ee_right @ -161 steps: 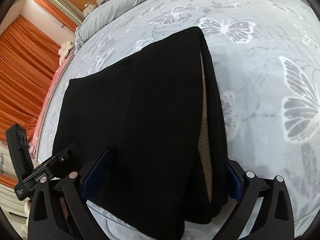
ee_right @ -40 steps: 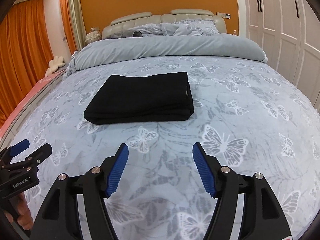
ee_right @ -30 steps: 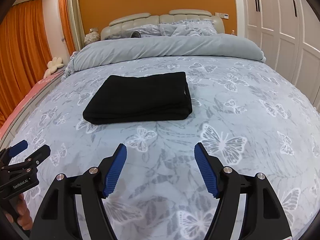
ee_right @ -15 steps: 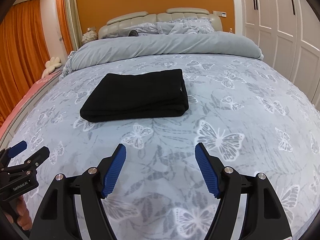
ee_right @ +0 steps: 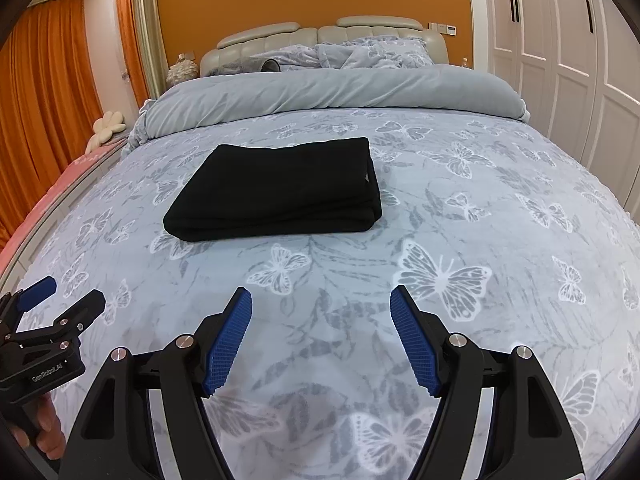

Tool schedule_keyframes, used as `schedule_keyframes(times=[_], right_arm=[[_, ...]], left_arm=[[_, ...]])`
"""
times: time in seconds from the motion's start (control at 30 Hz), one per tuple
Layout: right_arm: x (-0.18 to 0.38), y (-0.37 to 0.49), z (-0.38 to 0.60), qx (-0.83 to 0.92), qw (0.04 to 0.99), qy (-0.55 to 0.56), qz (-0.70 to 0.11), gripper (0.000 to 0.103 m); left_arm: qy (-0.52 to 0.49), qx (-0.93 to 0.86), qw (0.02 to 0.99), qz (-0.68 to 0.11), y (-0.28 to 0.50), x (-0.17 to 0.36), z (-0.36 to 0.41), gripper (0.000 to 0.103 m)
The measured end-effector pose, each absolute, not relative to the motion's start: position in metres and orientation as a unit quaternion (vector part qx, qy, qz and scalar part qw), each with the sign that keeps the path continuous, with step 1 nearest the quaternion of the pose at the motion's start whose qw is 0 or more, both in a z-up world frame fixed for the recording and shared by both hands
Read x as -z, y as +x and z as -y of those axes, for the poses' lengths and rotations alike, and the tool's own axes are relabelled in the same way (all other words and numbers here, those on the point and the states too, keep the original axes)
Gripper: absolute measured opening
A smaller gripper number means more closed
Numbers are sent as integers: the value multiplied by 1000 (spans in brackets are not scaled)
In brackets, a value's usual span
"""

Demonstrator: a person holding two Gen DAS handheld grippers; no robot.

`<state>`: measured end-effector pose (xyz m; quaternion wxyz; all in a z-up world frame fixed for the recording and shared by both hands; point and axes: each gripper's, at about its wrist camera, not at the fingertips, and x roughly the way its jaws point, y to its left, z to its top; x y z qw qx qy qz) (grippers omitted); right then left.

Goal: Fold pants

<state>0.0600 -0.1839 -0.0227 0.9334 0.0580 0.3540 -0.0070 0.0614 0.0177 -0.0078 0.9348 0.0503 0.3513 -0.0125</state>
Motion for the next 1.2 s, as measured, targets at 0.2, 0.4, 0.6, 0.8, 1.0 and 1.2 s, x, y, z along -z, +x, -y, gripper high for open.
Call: schedule_keyframes(times=[0.2,0.4,0.6,0.8,1.0,1.2], right_arm=[[22,60,183,7,933,58,-354,71],[23,60,183,6,933,57,-355,71],[22,59,182,6,933,58,-355,71],[23,59,182,6,933,57,-355,71],[23,59,180,7,933,57,-354,71],[23,59,180,6,933,55,-355,71]], left_arm=[[51,12,934,-352,62,8,-18,98],[51,12,935,-352,62,8,-18,98],[44,7,934,-355,63,9,-22,98],[43,11,933,-358,64,9,-24,98],[49,16,934,-354,63,10,-19,98],[48,17,934,-354,63,9,-19,98]])
